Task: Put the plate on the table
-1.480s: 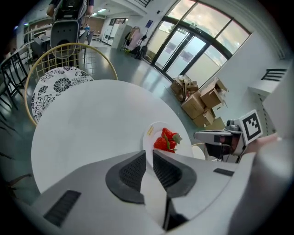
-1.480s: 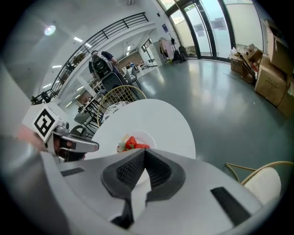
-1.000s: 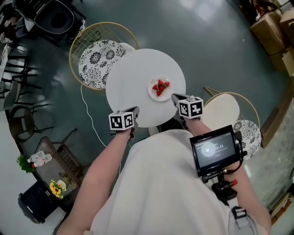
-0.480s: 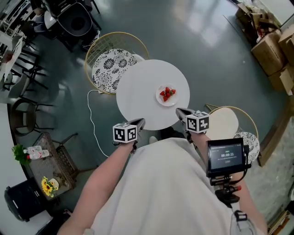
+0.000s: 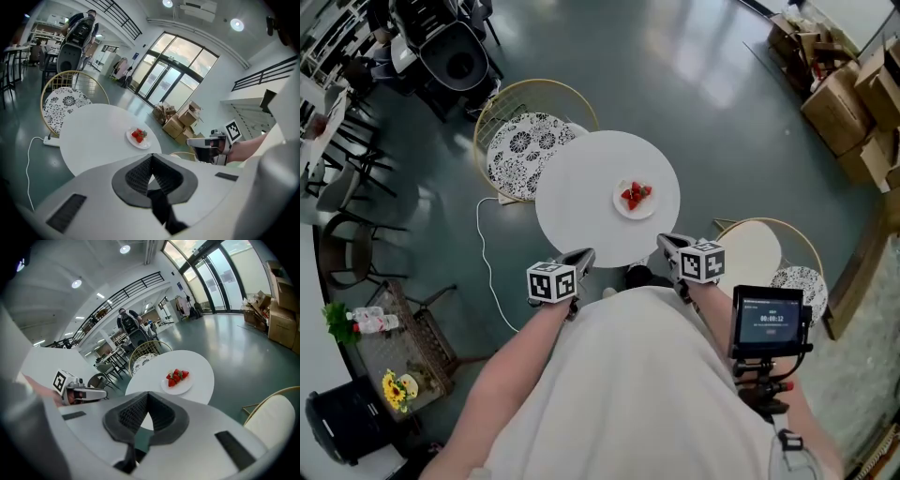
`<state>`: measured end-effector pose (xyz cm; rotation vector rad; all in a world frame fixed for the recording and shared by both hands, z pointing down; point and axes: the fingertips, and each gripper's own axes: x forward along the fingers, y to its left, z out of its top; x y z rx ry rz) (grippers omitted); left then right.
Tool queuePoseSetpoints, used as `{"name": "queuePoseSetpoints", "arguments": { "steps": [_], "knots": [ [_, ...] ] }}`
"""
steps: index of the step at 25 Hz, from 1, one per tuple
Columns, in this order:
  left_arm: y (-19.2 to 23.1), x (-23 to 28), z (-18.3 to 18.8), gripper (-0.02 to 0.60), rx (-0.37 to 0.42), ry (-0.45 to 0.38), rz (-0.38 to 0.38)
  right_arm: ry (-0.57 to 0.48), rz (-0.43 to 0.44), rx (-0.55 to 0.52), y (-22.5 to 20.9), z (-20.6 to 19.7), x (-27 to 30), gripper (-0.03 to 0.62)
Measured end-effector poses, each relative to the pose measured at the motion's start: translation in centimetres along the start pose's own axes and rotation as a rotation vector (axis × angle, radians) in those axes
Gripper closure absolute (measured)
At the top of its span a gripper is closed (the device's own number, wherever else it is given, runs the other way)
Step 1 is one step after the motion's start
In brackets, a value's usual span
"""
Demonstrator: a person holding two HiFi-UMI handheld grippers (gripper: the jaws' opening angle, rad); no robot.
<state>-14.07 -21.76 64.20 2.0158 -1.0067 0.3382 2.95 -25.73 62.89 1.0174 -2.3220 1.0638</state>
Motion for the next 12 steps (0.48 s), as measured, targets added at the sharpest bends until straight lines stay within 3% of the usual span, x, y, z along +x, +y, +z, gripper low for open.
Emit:
{"name": "queuePoseSetpoints", "arguments": {
  "steps": [12],
  "knots": [
    [0.4, 1.5, -1.1, 0.577, -0.001, -0.021, 0.031, 0.002, 0.016, 0.009, -1.1, -1.8, 0.1, 0.591]
  ]
}}
